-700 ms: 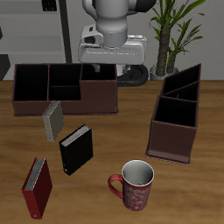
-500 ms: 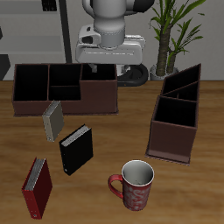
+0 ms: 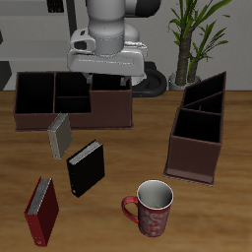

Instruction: Place the yellow book into the back desk caddy's right compartment

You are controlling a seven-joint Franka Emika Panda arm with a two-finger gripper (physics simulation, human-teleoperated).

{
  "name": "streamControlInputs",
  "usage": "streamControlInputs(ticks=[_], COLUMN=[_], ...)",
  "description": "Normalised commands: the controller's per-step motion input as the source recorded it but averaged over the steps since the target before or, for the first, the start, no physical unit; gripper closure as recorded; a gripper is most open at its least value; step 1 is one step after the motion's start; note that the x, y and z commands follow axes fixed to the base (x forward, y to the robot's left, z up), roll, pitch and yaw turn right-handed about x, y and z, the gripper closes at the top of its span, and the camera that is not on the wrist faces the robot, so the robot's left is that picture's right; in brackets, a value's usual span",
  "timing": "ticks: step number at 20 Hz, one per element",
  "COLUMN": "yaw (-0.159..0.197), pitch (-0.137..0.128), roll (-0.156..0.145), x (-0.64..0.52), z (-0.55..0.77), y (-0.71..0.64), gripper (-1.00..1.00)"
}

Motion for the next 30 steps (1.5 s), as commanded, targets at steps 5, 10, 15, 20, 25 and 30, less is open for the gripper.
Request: streamControlInputs(ticks=[5, 10, 15, 20, 25, 30], yaw=[0.008, -0.026, 0.003, 0.020, -0.007, 0.015], pitch=[-0.026, -0.022, -0.048, -0.003, -0.019, -0.021], roll=[0.009, 0.005, 0.022, -0.008, 0.002, -0.034], x=[0.04, -0.01, -0.03, 0.00, -0.02, -0.03], z=[-0.13, -0.11, -0.14, -0.20, -0.17, -0.30], y=[-0.52, -0.52, -0.56, -0.43, -0.31, -0.24], gripper=[-1.00, -1.00, -1.00, -1.00, -1.00, -1.00])
